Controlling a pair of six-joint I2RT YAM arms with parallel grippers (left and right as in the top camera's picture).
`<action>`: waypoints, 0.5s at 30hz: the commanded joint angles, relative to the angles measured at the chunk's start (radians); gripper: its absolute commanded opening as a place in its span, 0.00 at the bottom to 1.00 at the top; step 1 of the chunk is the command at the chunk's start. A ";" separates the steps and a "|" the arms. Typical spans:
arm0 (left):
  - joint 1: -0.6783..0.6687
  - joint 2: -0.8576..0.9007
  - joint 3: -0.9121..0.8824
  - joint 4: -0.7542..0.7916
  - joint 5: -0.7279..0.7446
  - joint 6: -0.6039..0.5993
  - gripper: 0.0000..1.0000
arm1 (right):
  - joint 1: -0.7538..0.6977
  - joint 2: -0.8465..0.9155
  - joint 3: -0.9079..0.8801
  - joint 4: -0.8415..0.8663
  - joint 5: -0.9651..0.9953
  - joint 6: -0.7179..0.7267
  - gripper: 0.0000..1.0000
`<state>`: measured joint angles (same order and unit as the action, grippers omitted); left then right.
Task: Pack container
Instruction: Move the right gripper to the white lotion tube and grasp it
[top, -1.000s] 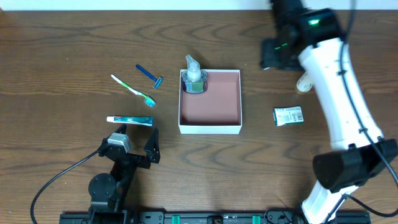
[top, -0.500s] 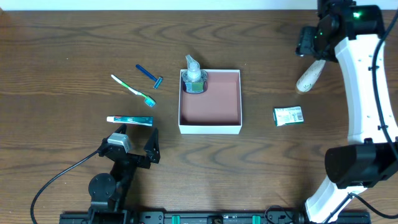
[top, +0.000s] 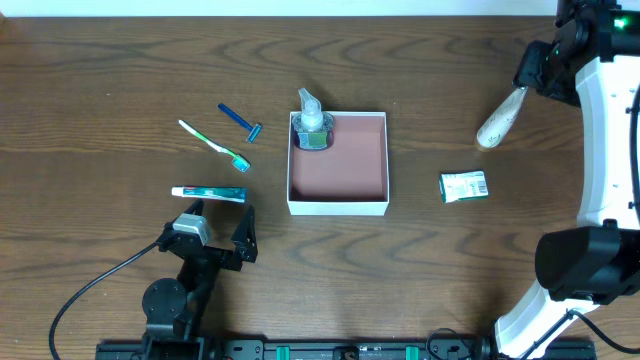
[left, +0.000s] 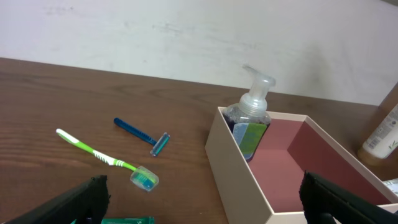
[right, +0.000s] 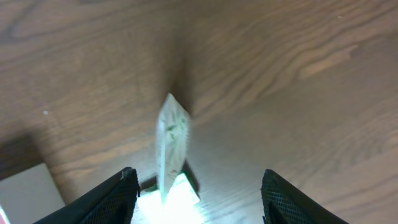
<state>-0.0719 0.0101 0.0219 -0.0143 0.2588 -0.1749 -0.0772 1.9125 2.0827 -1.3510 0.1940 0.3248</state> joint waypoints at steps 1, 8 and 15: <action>0.006 -0.005 -0.018 -0.034 0.010 0.014 0.98 | -0.002 -0.002 -0.006 0.021 -0.043 0.021 0.64; 0.006 -0.005 -0.018 -0.034 0.010 0.014 0.98 | -0.002 0.043 -0.019 0.042 -0.049 0.035 0.63; 0.006 -0.005 -0.018 -0.034 0.010 0.014 0.98 | -0.002 0.113 -0.019 0.035 -0.071 0.034 0.60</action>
<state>-0.0719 0.0101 0.0219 -0.0143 0.2588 -0.1749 -0.0772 1.9934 2.0773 -1.3125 0.1379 0.3450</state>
